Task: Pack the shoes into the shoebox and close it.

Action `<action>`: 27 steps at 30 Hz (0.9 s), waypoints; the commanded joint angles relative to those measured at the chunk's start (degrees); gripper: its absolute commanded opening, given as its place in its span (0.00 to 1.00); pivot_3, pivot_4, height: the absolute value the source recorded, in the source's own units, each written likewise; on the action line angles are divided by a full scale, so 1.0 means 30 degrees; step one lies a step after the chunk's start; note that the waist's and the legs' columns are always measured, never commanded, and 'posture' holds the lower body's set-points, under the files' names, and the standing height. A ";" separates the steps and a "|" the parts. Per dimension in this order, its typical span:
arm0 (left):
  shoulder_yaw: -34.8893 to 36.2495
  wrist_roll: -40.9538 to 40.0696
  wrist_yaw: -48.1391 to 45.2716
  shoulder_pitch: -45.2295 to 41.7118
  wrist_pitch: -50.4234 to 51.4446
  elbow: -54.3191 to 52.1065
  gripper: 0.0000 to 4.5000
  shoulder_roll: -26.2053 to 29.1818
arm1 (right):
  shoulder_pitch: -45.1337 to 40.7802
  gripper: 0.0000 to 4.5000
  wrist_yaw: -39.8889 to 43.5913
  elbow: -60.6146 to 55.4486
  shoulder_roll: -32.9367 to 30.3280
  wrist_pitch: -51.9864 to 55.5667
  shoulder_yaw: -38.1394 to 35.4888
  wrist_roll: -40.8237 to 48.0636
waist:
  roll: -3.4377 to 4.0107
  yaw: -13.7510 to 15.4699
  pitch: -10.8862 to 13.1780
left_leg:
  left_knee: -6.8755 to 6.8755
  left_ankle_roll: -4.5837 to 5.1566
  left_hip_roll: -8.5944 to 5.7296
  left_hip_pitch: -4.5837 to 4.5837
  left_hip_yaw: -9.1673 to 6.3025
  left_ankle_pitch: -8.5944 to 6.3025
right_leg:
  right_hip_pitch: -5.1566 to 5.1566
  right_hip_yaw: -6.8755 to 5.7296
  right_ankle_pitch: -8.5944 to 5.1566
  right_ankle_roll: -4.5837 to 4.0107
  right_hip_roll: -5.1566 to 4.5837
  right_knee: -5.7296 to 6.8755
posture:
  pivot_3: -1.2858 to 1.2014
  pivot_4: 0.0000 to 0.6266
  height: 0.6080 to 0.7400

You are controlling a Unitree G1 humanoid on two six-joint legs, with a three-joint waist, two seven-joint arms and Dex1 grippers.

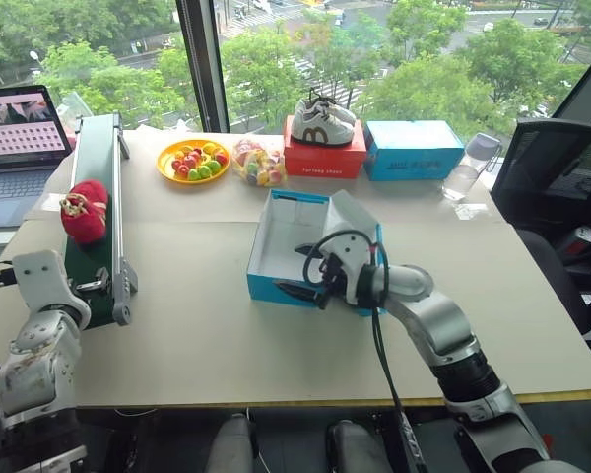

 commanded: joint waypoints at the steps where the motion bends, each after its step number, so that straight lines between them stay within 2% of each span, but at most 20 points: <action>1: 0.0013 0.0144 0.0008 -0.0446 -0.0133 -0.0120 1.00 0.0238 | 0.0042 1.00 -0.0094 -0.0872 -0.0088 0.0053 -0.0465 0.0170 | -0.0001 0.0000 0.0000 | 0.0001 0.0000 0.0000 0.0000 0.0000 0.0000 | 0.0000 0.0001 0.0000 0.0000 0.0000 0.0000 | 0.52 0.24 1.00; 13: -0.0278 0.0077 -0.0018 -0.0657 0.0315 0.0316 1.00 0.0093 | 0.0074 1.00 -0.0188 -0.1045 -0.0068 0.0133 -0.0594 0.0159 | -0.0001 -0.0005 -0.0001 | 0.0001 0.0001 0.0000 0.0000 -0.0001 0.0001 | 0.0000 0.0001 0.0000 0.0000 0.0001 0.0002 | 0.52 0.24 1.00; 14: -0.0265 0.0069 0.0043 -0.0665 0.0503 0.0271 0.88 0.0077 | 0.0040 1.00 -0.0191 -0.1048 -0.0077 0.0138 -0.0629 0.0175 | 0.0000 -0.0004 -0.0001 | 0.0002 0.0001 0.0000 0.0002 0.0000 0.0001 | 0.0001 0.0001 0.0000 0.0000 0.0000 0.0006 | 0.52 0.24 1.00; 15: -0.0257 0.0077 0.0085 -0.0670 0.0626 0.0233 0.86 0.0072 | 0.0020 1.00 -0.0192 -0.1054 -0.0086 0.0143 -0.0653 0.0189 | -0.0001 -0.0004 -0.0001 | 0.0002 0.0000 0.0000 0.0004 0.0000 0.0001 | 0.0003 0.0001 0.0000 0.0001 0.0000 0.0007 | 0.52 0.24 1.00; 18: 0.0168 -0.0490 0.0199 -0.1194 0.0894 0.0146 0.63 -0.0195 | -0.0114 1.00 -0.0205 -0.0984 -0.0119 0.0132 -0.0787 0.0220 | 0.0000 0.0072 -0.0001 | 0.0001 -0.0001 0.0000 0.0020 -0.0001 0.0001 | 0.0008 -0.0001 -0.0001 -0.0001 0.0000 0.0033 | 0.52 0.24 1.00; 23: 0.0663 -0.2149 -0.0834 -0.2519 -0.1587 -0.1460 0.63 -0.1346 | -0.0556 1.00 -0.0678 -0.0696 0.0343 0.0785 -0.1745 0.0966 | -0.0020 0.0189 0.0008 | 0.0046 -0.0020 0.0000 0.0018 -0.0002 0.0011 | -0.0002 -0.0006 -0.0003 -0.0002 -0.0007 0.0116 | 0.52 0.24 1.00; 27: -0.0610 -0.3790 -0.2331 -0.2756 -0.2302 -0.3918 0.63 -0.2677 | -0.2139 1.00 -0.3216 0.0484 0.2335 0.2666 -0.4615 0.2773 | -0.0103 0.0182 0.0012 | 0.0052 -0.0063 0.0001 -0.0005 -0.0006 0.0040 | -0.0019 -0.0004 0.0003 -0.0007 -0.0007 0.0143 | 0.52 0.24 1.00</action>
